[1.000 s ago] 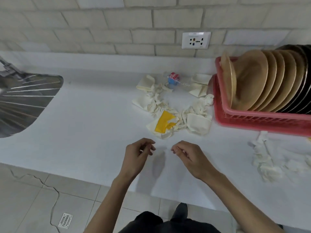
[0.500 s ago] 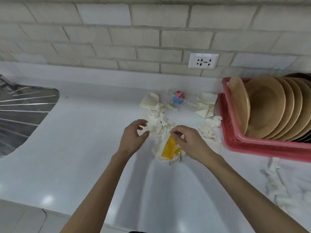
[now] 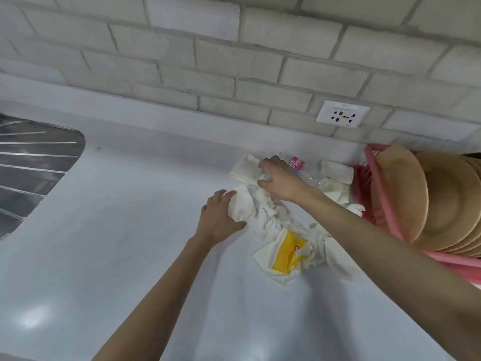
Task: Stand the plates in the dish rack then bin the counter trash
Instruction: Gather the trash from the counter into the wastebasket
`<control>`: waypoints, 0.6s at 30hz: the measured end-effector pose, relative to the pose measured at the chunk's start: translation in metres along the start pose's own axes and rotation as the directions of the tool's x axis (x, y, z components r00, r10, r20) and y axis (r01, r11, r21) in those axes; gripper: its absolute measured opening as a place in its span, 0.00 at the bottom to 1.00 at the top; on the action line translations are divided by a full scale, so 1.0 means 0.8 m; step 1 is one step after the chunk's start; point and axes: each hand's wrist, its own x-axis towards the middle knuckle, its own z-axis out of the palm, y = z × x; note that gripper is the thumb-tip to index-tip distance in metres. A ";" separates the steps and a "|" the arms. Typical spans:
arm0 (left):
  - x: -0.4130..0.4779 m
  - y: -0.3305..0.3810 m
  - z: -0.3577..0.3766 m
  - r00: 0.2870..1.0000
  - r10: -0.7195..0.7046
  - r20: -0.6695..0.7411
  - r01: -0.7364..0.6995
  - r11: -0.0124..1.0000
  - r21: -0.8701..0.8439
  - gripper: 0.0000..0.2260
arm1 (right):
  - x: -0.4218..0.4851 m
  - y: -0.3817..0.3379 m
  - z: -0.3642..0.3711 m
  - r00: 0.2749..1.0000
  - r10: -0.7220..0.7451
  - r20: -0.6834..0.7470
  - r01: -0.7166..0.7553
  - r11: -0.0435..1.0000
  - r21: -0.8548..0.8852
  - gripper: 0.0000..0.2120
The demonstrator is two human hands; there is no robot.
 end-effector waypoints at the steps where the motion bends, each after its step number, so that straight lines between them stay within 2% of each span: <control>1: -0.004 -0.009 -0.005 1.000 0.010 -0.014 -0.010 1.000 0.000 0.40 | 0.016 -0.005 0.006 1.000 0.023 0.017 -0.022 0.999 -0.025 0.25; 8: -0.044 -0.067 -0.037 0.997 0.027 -0.068 -0.028 0.999 -0.018 0.39 | 0.094 -0.025 0.050 0.986 0.119 0.119 -0.095 0.977 -0.191 0.43; 11: -0.059 -0.080 -0.048 0.997 0.004 -0.083 -0.011 0.997 -0.077 0.41 | 0.108 -0.029 0.055 0.988 0.124 0.090 -0.099 0.966 -0.239 0.40; 15: -0.071 -0.085 -0.056 0.995 -0.022 -0.100 0.003 0.981 -0.192 0.41 | 0.116 -0.038 0.047 0.992 0.119 0.049 -0.104 0.967 -0.231 0.40; 18: -0.072 -0.082 -0.061 0.994 -0.019 -0.110 -0.010 0.965 -0.264 0.40 | 0.109 -0.049 0.035 0.997 0.070 -0.033 -0.075 0.977 -0.198 0.40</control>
